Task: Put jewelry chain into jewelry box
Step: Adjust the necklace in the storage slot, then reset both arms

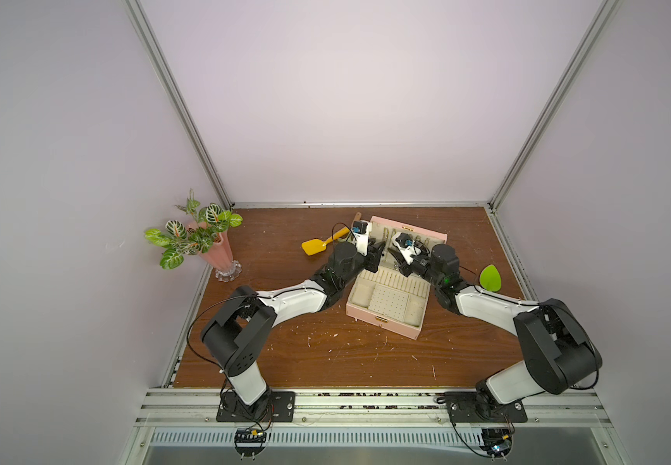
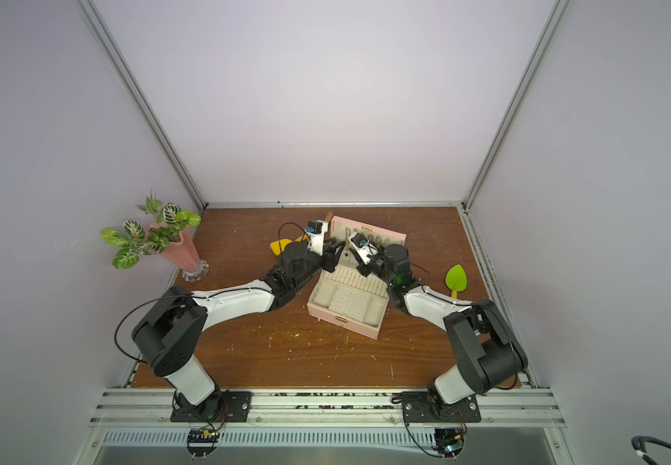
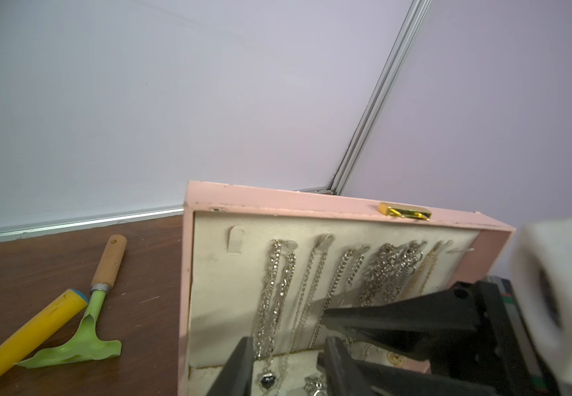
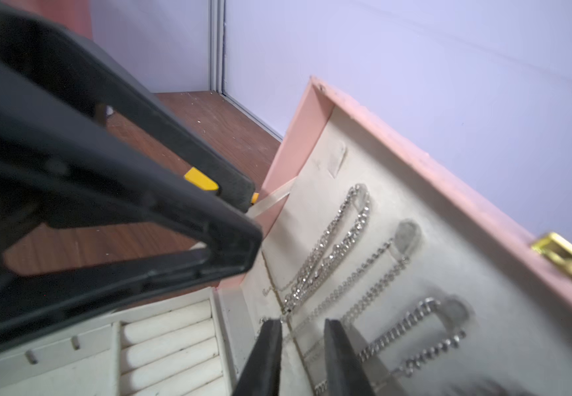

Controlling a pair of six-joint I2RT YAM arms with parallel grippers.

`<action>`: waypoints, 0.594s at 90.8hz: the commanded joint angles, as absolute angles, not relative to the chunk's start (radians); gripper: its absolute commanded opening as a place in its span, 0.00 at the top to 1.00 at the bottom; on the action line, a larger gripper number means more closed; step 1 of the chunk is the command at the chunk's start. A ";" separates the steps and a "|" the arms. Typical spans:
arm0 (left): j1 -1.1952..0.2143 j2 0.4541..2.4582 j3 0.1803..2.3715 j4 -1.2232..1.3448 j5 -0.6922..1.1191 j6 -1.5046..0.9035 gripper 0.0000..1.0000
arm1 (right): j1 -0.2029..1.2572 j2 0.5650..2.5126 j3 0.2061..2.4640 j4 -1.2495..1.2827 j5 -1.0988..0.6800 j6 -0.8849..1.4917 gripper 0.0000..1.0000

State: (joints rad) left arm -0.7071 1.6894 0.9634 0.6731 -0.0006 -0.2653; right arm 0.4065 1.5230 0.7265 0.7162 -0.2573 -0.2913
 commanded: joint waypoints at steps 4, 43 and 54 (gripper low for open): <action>-0.688 1.644 0.934 0.714 0.031 -0.251 0.58 | 0.407 1.472 0.709 0.736 -0.348 -0.247 0.69; -0.646 1.448 0.747 0.708 0.165 -0.059 0.33 | 0.339 1.115 0.501 0.736 -0.298 -0.029 0.33; -0.571 1.369 0.652 0.692 0.170 -0.090 0.28 | 0.233 1.006 0.436 0.688 -0.227 0.064 0.26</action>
State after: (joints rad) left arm -0.6437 1.4307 0.7231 0.7113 0.1383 -0.1070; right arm 0.3107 1.0840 0.4774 0.7074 -0.3172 -0.0658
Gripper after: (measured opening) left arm 0.709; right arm 0.722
